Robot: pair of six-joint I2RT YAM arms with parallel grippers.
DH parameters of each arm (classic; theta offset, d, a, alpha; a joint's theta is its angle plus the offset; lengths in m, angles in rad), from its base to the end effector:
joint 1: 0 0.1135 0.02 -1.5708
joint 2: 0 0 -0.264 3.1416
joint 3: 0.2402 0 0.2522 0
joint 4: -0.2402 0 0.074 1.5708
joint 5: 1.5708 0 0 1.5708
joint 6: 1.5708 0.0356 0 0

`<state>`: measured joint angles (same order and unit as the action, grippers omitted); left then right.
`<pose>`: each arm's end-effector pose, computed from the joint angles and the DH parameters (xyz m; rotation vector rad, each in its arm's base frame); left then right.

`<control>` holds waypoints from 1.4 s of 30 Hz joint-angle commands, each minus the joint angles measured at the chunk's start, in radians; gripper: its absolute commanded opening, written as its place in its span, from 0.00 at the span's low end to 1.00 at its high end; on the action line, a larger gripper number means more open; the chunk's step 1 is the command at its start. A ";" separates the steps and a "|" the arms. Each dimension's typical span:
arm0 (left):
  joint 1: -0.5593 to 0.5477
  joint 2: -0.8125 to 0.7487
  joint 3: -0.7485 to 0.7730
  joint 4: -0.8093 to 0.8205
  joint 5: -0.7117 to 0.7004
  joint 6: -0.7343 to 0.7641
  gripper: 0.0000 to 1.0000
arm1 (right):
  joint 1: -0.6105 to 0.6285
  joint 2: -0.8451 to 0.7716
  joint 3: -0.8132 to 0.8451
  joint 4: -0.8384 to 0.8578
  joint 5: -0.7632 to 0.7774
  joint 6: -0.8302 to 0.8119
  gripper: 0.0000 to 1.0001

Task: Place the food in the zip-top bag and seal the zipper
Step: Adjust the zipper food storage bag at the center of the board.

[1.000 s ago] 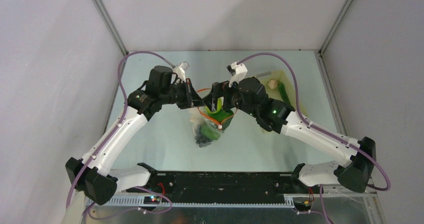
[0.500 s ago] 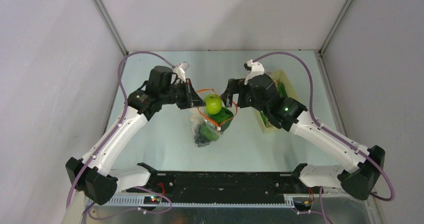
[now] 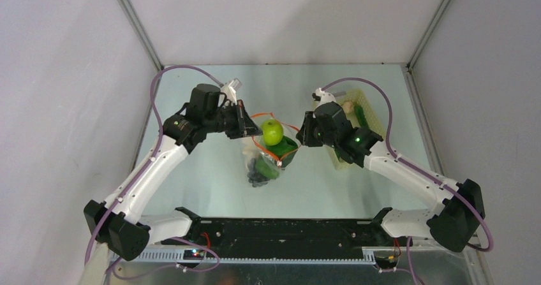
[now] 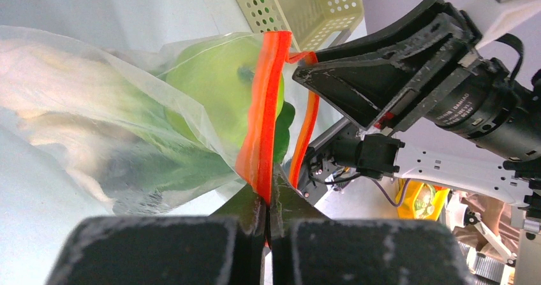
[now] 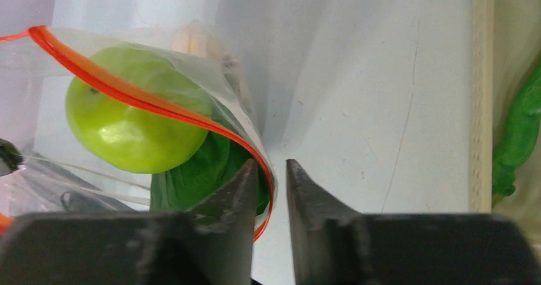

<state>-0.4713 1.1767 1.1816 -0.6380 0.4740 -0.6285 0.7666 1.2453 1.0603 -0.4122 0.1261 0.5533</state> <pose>0.2140 -0.1273 0.3559 0.1018 2.3581 -1.1026 0.2032 0.1895 0.3161 -0.1631 2.2236 0.6119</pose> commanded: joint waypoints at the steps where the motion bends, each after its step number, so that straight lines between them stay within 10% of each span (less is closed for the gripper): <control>1: -0.001 -0.018 0.012 0.045 0.009 0.009 0.00 | -0.009 -0.007 0.000 0.062 -0.041 0.008 0.13; 8: 0.000 -0.021 0.025 0.017 -0.032 0.021 0.01 | -0.007 -0.079 -0.001 0.095 -0.196 -0.043 0.00; 20: 0.000 -0.034 0.191 -0.281 -0.562 0.116 0.01 | -0.009 -0.198 0.050 0.029 -0.339 -0.098 0.00; 42: 0.000 0.034 0.119 -0.138 -0.144 0.126 0.03 | 0.052 0.025 0.148 0.183 -0.467 -0.038 0.00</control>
<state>-0.4747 1.2041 1.3014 -0.8486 0.2405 -0.5144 0.8131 1.2510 1.1431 -0.3325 -0.2958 0.4835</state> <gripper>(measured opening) 0.032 0.010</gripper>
